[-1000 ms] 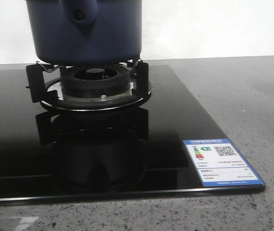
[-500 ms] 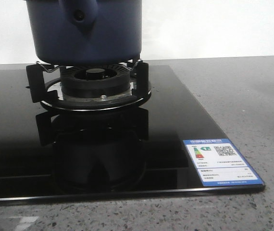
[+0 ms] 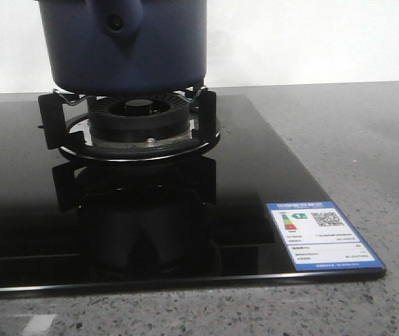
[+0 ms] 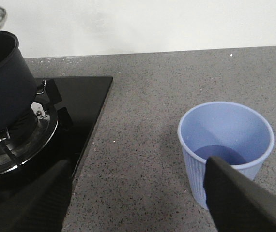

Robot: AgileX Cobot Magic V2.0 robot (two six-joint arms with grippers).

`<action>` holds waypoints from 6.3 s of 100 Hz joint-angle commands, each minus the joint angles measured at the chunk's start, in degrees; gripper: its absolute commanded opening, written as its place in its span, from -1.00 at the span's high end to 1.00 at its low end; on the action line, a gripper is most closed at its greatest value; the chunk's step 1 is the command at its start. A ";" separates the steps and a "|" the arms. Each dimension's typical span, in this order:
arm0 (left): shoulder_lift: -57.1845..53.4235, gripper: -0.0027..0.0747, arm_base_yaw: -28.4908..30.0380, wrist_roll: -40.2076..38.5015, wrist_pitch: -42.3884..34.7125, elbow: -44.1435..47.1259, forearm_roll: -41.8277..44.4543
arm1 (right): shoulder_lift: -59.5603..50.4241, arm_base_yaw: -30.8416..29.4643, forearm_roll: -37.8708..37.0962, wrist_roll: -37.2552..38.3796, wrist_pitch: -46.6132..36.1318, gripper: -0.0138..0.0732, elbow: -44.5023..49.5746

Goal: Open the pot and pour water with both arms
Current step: 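Close the right gripper around the light blue cup while holding the lid up, then lift the cup with the right gripper and carry it over the pot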

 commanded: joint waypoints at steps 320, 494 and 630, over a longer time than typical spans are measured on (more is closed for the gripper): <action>-12.85 0.03 22.43 -5.71 4.83 -3.73 -0.72 | 23.19 -6.24 -8.23 1.73 -42.74 -0.51 14.58; -12.85 0.03 22.43 -5.71 4.63 -3.73 -0.72 | 47.72 -8.67 -5.71 1.73 -76.15 -0.68 14.47; -12.85 0.03 22.43 -5.71 4.22 -3.73 -0.45 | 41.51 -8.40 -8.45 1.73 -76.96 -0.28 13.66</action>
